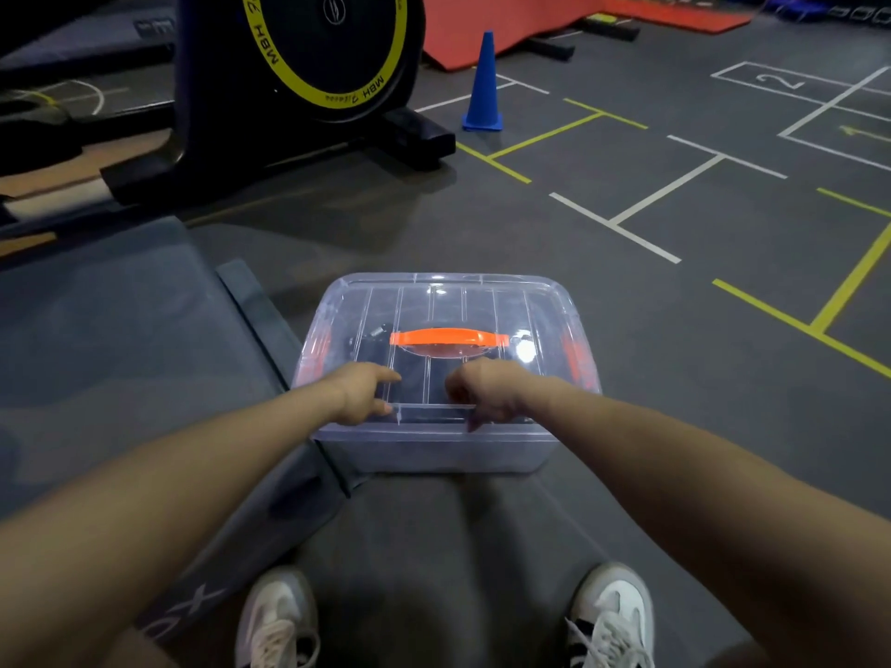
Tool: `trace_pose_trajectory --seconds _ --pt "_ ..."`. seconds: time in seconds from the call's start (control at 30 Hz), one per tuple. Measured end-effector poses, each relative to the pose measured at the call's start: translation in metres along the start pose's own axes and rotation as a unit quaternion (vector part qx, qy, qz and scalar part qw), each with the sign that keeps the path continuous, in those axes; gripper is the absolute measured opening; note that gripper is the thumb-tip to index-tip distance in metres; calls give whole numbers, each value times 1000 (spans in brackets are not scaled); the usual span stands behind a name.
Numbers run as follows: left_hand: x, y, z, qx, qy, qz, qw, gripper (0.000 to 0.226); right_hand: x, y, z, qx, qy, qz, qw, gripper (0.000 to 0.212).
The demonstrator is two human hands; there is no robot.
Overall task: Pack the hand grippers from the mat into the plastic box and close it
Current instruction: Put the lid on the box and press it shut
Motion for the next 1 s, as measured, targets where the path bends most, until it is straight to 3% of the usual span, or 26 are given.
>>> trace_pose_trajectory --seconds 0.17,0.37,1.0 --pt "-3 1 -4 -13 24 5 1000 63 -3 0 -2 1 17 0 1000 39" --pt "-16 0 -12 -34 51 40 997 78 -2 -1 -13 -20 -20 -9 1000 64" --pt "-33 -9 -15 -44 136 62 988 79 -25 -14 -15 13 -59 67 996 70"
Point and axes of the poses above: each hand's wrist, its own y-axis towards the middle knuckle, its own x-axis out of the back of the hand, z = x × y, the point moved 9 cm from there along y, towards the middle knuckle, and after that the axes turned 1 degree about x, right-handed, at the moved point
